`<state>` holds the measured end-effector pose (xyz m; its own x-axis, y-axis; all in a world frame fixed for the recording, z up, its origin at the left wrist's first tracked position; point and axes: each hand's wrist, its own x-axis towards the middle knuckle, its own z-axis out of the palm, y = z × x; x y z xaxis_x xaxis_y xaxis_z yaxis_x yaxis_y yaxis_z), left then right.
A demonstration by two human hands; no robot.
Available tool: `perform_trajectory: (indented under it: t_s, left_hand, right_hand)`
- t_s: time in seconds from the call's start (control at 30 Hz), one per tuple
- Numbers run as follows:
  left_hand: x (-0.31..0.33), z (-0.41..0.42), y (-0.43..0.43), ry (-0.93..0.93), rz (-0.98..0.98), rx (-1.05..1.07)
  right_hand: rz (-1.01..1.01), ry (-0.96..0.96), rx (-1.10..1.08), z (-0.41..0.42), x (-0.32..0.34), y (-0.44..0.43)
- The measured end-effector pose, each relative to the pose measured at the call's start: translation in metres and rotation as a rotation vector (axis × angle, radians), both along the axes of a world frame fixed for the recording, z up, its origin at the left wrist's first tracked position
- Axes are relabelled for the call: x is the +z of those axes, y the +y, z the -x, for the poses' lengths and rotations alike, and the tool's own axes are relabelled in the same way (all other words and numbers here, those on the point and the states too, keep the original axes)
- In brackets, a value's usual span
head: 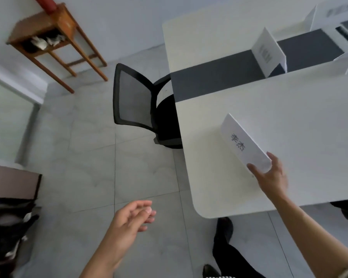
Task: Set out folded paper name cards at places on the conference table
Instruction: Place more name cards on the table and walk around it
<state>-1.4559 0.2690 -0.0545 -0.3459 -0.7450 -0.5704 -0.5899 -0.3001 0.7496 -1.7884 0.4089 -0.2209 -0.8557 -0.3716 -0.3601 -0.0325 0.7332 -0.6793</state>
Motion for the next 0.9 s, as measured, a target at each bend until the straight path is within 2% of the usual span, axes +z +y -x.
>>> perform_trajectory:
  t_s: [0.23,0.47,0.7,0.9]
  left_hand:
    - [-0.008,0.010,-0.027,-0.036,-0.025,-0.027]
    - [0.005,0.005,-0.055,0.067,0.015,-0.111]
    - [0.022,-0.036,-0.084,0.186,0.045,-0.288]
    - [0.013,-0.057,-0.085,0.230,-0.020,-0.415]
  right_hand:
    - [-0.031,0.073,-0.059,0.002,0.003,-0.010]
    - [0.139,0.109,-0.121,-0.021,0.046,-0.009]
    - [0.425,0.076,-0.271,-0.110,0.123,0.012]
    - [0.597,0.037,-0.388,-0.201,0.172,0.060]
